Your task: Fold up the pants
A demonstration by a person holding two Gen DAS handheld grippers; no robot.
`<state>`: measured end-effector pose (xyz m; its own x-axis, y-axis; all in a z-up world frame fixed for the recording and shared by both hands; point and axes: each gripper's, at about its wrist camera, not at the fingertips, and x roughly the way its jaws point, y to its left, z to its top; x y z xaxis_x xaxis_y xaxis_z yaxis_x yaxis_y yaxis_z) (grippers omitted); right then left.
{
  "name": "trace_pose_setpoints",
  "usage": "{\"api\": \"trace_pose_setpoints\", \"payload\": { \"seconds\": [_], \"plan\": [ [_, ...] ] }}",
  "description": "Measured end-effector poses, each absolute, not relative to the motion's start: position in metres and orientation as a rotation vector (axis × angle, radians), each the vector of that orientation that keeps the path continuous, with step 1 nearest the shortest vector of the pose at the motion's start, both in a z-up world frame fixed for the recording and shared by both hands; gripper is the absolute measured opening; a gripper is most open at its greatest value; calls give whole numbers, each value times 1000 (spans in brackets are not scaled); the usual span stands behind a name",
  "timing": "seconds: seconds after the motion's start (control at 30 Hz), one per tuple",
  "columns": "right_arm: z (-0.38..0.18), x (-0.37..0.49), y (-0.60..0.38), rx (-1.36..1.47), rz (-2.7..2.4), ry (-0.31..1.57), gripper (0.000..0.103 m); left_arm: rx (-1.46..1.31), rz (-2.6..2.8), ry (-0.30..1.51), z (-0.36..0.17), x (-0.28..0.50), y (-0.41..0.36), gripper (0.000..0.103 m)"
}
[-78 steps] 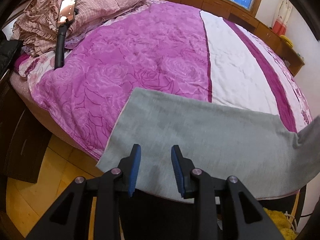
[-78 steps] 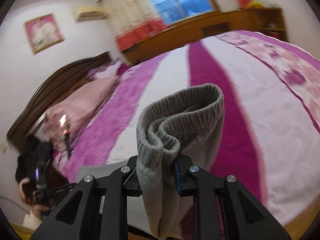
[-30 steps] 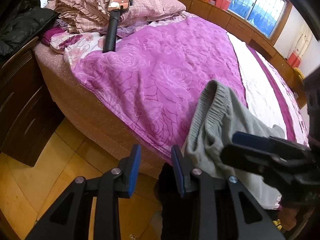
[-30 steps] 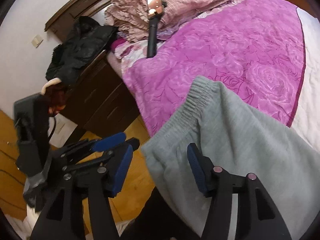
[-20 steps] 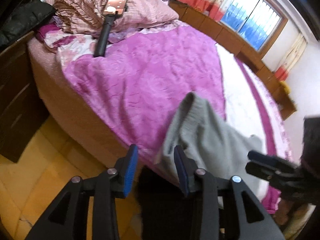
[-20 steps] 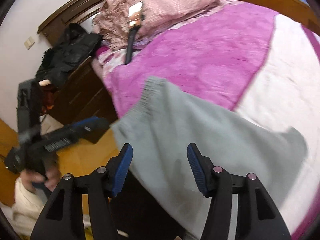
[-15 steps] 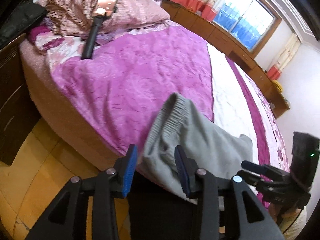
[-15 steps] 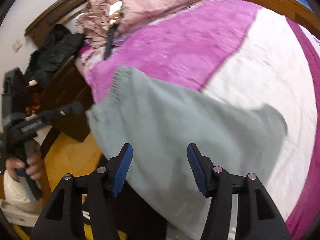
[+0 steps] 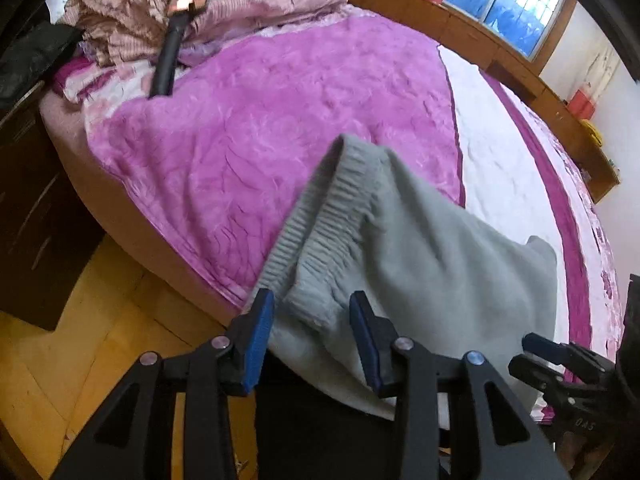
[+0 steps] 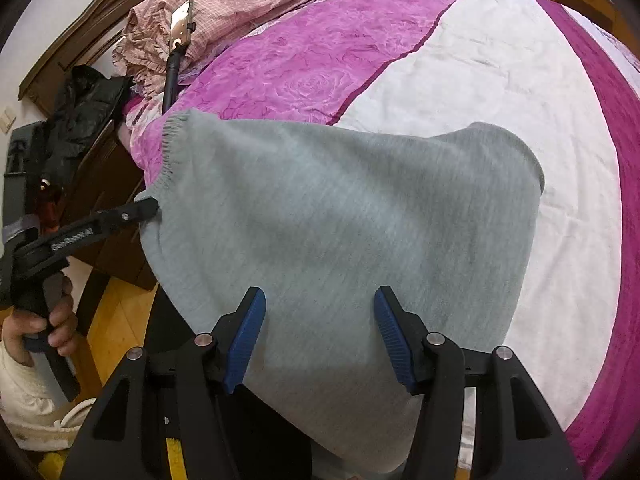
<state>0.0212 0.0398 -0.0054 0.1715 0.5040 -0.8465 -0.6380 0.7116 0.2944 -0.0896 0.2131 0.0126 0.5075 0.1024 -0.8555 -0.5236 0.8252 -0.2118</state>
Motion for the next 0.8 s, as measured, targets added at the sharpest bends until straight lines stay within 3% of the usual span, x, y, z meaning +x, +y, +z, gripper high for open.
{"api": "trace_pose_setpoints", "payload": {
  "seconds": [0.1,0.13,0.17,0.27,0.4,0.6,0.8],
  "plan": [
    [-9,22,39,-129,814,1146,50,-475,391,957,9,-88,209,39],
    [-10,23,38,-123,815,1149,50,-456,396,947,10,-89,208,34],
    [-11,23,37,-116,815,1152,51,-437,406,938,11,-91,208,22],
    [-12,25,35,-94,817,1164,51,-457,390,914,15,-99,212,15],
    [-12,25,34,-76,820,1166,50,-455,381,894,23,-115,216,15],
    [-12,25,34,-79,822,1170,51,-482,369,970,-5,-115,225,19],
    [4,32,30,-80,815,1118,50,-420,334,935,28,-123,218,21]
  ]
}}
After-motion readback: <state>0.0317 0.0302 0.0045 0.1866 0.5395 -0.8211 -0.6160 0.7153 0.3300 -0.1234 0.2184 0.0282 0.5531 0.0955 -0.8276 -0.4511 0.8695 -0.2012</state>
